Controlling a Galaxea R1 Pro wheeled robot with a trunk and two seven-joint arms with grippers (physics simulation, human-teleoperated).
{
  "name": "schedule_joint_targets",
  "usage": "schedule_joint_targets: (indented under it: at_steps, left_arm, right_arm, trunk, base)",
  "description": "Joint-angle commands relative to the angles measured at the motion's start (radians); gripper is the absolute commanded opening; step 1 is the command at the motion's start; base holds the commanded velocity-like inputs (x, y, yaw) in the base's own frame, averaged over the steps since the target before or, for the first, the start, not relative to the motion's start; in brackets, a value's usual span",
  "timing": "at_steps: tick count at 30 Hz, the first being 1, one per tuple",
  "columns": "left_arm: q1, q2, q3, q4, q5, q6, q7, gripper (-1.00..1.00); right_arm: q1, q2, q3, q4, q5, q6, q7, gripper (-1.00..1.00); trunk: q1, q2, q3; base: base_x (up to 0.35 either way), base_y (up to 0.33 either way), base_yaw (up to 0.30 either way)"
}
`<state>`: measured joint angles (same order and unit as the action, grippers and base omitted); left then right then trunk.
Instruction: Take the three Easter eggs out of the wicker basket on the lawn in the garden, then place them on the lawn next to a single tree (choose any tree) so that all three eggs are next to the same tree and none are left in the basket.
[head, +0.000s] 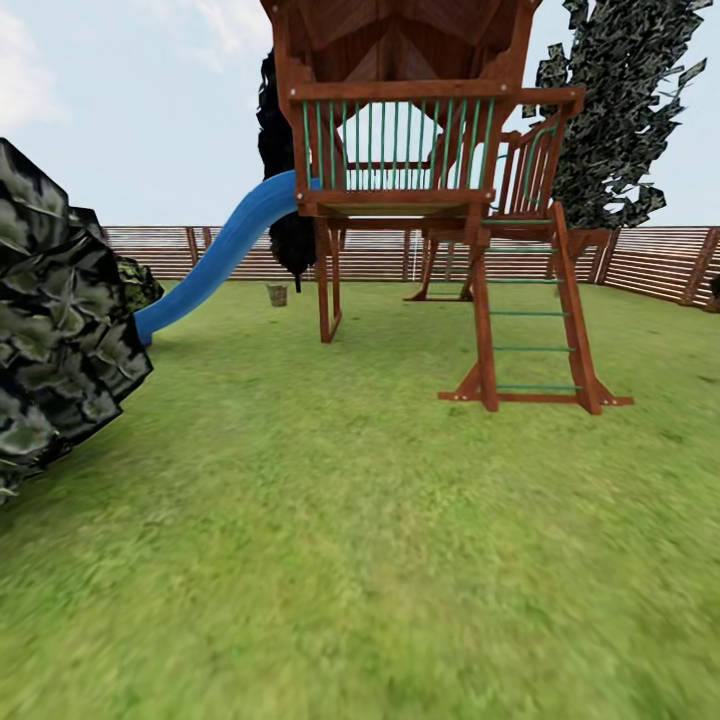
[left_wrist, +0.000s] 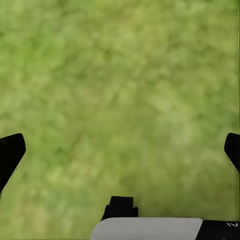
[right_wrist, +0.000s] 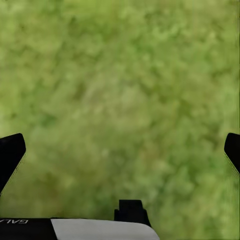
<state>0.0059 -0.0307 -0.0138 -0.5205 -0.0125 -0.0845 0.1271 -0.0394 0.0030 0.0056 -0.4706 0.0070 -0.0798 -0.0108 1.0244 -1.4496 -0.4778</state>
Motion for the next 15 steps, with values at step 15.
schedule_joint_targets:
  at_steps: [15]
  left_arm:
    - [0.000, 0.000, -0.002, -0.001, -0.001, -0.001, 0.005, 1.00]
  right_arm:
    - [0.000, 0.002, 0.000, -0.001, -0.002, -0.003, -0.003, 1.00]
  trunk:
    - [0.001, 0.000, -0.001]
  base:
    - [0.335, 0.044, -0.039]
